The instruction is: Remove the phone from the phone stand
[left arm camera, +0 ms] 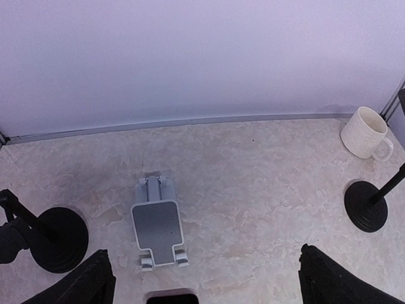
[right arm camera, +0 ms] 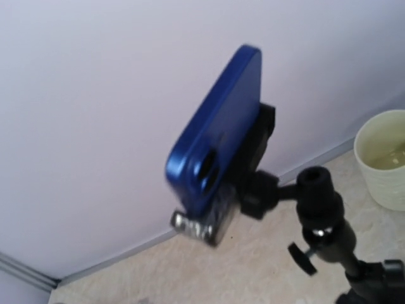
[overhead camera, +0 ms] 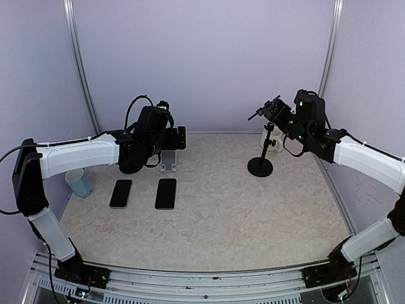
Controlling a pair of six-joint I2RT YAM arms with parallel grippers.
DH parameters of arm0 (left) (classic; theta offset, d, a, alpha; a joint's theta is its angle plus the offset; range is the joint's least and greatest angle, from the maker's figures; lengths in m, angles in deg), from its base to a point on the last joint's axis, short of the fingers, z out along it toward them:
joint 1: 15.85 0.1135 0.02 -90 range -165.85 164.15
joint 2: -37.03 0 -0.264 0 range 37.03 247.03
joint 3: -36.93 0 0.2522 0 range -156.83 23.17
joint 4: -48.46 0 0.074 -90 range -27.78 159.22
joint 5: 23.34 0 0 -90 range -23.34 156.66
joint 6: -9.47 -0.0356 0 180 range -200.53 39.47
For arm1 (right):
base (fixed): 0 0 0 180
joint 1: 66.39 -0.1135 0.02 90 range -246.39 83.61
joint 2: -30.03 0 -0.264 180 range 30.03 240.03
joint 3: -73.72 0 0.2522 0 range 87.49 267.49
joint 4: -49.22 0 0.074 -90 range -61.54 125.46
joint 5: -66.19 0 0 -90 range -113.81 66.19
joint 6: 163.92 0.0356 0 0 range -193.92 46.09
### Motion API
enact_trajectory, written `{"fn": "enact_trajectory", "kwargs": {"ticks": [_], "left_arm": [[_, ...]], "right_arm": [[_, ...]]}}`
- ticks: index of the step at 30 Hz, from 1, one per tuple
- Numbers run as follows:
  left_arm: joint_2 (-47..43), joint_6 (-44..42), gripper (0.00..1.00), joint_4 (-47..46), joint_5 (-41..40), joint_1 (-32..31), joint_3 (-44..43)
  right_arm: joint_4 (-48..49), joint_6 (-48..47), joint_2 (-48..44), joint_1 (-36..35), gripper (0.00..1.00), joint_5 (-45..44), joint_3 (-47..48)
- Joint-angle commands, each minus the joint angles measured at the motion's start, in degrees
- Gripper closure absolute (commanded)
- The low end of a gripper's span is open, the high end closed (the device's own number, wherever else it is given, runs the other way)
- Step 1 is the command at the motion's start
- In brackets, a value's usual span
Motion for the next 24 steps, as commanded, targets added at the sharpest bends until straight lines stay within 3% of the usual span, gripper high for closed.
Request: {"fn": "enact_trajectory", "kwargs": {"ticks": [1, 13, 24], "left_arm": [[-2.08, 0.60, 0.01, -2.18, -1.24, -0.02, 0.60], [-3.65, 1.09, 0.01, -3.53, -1.03, 0.99, 2.25], [-4.68, 0.87, 0.01, -3.75, -1.13, 1.47, 2.86]], "right_arm": [[-4.13, 4.26, 4.66, -0.88, 0.09, -4.66, 6.75], [-13.05, 8.88, 14.74, -4.50, 0.16, -12.95, 18.05], [-14.72, 11.68, 19.40, -4.82, 0.22, -17.83, 21.08]]}}
